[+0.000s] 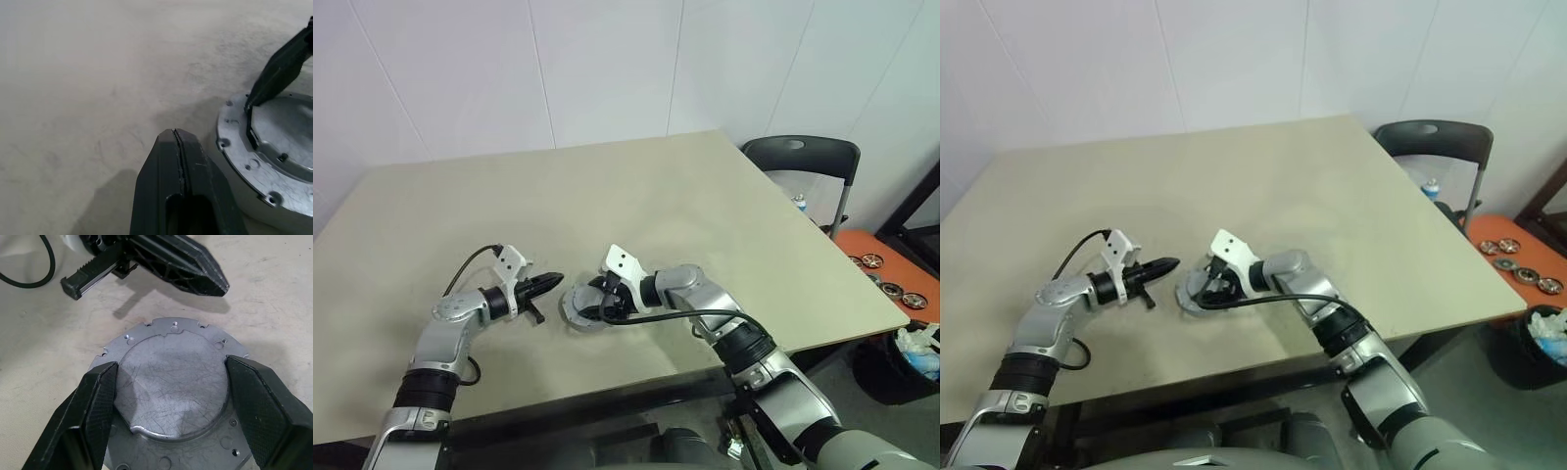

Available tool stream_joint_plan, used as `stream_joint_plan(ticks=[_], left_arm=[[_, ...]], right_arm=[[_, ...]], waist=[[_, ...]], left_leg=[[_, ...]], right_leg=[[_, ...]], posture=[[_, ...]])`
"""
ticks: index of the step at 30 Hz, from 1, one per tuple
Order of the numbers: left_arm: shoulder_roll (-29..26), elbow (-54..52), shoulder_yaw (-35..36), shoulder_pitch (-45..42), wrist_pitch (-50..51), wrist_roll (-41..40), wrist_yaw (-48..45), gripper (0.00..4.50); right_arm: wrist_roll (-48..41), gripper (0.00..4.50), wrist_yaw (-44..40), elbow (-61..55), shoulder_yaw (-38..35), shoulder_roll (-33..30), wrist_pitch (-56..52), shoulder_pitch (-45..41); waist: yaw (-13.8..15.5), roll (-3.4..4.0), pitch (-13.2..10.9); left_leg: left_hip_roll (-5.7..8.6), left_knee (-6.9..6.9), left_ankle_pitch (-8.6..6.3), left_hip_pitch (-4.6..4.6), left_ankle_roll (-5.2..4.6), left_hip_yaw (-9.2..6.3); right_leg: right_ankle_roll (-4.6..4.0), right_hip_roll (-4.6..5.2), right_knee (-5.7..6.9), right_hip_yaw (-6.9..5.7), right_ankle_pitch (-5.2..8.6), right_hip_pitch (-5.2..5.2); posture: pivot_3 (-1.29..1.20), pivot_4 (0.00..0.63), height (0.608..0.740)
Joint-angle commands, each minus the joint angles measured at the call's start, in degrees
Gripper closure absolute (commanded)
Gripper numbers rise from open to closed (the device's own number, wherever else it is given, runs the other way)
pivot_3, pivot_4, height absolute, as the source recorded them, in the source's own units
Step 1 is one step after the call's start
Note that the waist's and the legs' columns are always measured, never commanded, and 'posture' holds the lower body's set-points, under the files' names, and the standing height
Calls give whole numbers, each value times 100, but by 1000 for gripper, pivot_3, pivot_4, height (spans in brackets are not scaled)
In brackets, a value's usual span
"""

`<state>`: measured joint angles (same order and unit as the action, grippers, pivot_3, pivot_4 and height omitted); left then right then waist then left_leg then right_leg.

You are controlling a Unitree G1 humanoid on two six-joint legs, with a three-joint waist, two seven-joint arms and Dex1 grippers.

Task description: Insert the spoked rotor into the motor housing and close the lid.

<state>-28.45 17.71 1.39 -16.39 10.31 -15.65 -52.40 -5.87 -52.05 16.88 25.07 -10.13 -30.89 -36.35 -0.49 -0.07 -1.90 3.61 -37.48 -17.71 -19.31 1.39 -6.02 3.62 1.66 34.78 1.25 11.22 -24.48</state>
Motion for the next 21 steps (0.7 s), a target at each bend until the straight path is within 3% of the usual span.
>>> stream_joint_plan(ticks=[1,9,21], left_arm=[[-19,-202,41,-45,-91,-25,-25,4500],[14,-207,-16,-36,-93,-8,-25,4500],[27,-210,-51,-6,-98,19,-27,4500]], right_arm=[[85,1373,14,67,-135,-227,-173,-74],[-460,1373,7,-47,-587,-19,-627,-176],[-251,1373,211,35,-467,-102,-392,-179]], waist=[[3,-1,0],[2,-2,1],[-15,-2,1]], left_leg=[[2,-1,0,0,0,0],[12,-5,0,-4,-2,-2],[10,-10,0,-3,-1,-1]], right_leg=[[0,-1,1,0,0,0],[0,6,2,0,0,-1],[0,4,16,1,1,-5]], posture=[[0,0,740],[0,0,740],[0,0,740]])
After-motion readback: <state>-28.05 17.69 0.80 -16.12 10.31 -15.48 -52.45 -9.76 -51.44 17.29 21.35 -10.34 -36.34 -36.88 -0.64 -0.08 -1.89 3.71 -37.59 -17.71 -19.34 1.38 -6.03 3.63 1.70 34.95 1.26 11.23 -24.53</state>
